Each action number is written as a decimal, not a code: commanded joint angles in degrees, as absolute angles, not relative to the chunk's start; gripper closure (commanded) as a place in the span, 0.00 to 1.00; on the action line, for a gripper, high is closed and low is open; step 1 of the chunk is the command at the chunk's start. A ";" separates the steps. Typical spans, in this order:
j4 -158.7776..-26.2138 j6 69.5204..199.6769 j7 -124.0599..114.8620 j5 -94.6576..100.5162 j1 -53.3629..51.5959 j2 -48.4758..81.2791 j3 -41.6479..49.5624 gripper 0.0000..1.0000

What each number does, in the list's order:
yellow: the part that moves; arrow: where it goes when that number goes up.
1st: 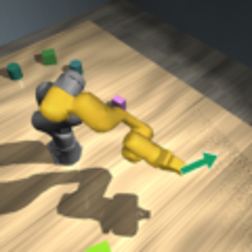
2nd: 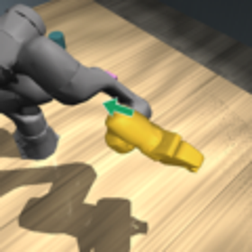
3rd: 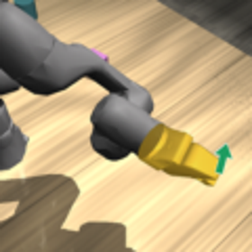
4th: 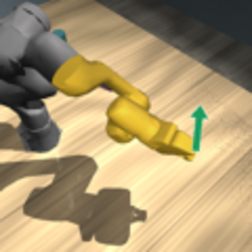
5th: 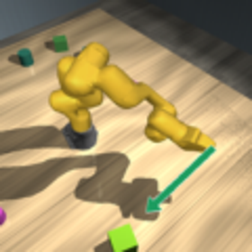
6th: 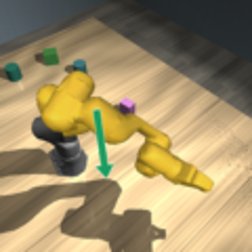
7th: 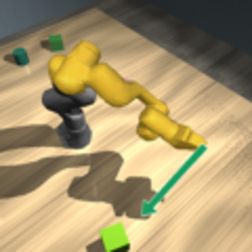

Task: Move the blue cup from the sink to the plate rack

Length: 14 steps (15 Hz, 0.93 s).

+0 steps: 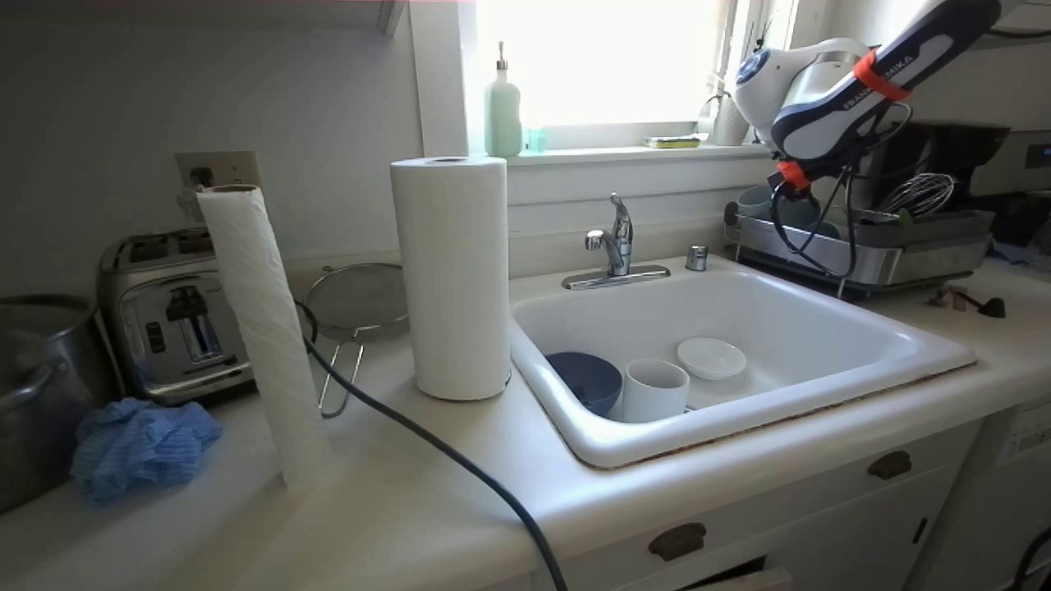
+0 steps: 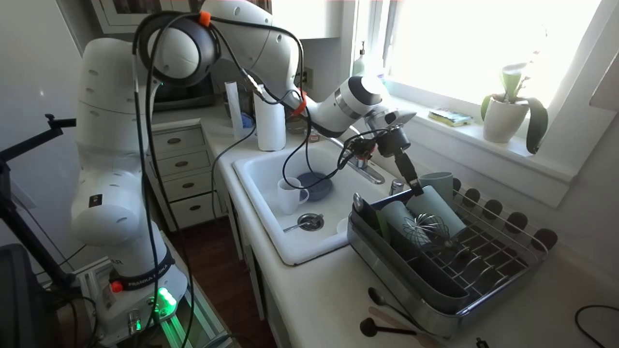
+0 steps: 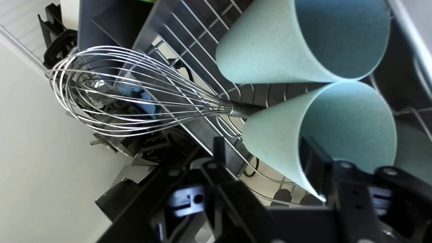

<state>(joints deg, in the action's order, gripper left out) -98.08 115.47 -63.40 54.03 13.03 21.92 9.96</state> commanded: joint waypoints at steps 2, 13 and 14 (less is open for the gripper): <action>-100.86 111.26 -56.11 51.04 10.38 17.15 10.23 0.03; -114.08 103.73 -28.15 36.51 7.53 -1.00 7.40 0.00; -115.77 104.09 -26.11 34.03 7.41 -3.49 7.25 0.00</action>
